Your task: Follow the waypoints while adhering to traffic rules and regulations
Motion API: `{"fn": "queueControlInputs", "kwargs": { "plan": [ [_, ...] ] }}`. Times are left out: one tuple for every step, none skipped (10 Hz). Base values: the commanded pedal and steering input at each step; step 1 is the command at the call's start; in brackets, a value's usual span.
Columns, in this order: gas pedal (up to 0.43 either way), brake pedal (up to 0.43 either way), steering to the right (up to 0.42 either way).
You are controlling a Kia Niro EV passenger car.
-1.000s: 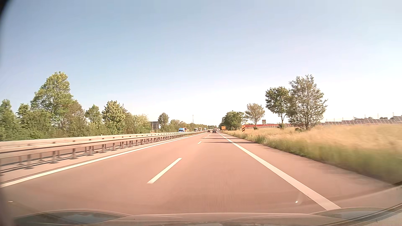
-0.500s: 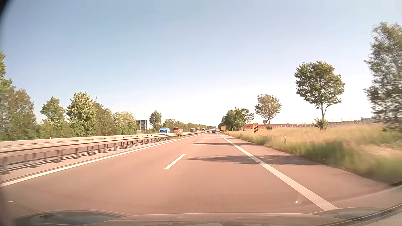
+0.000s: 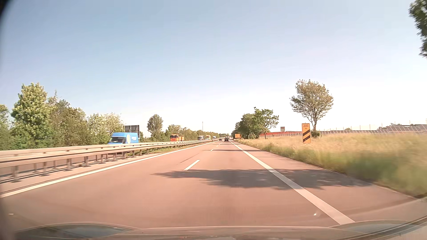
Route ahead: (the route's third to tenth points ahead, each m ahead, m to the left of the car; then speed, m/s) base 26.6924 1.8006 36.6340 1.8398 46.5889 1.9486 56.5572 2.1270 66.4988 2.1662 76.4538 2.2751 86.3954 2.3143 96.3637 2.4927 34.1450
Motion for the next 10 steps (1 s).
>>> {"fn": "queueControlInputs", "kwargs": {
  "plan": [
    [0.11, 0.012, 0.0],
    [0.11, 0.012, 0.0],
    [0.11, 0.012, 0.0],
    [0.118, 0.012, -0.001],
    [0.118, 0.012, -0.002],
    [0.118, 0.012, -0.002],
    [0.118, 0.012, -0.001],
    [0.118, 0.012, -0.001],
    [0.118, 0.012, -0.001],
    [0.118, 0.012, -0.001]
  ]
}}
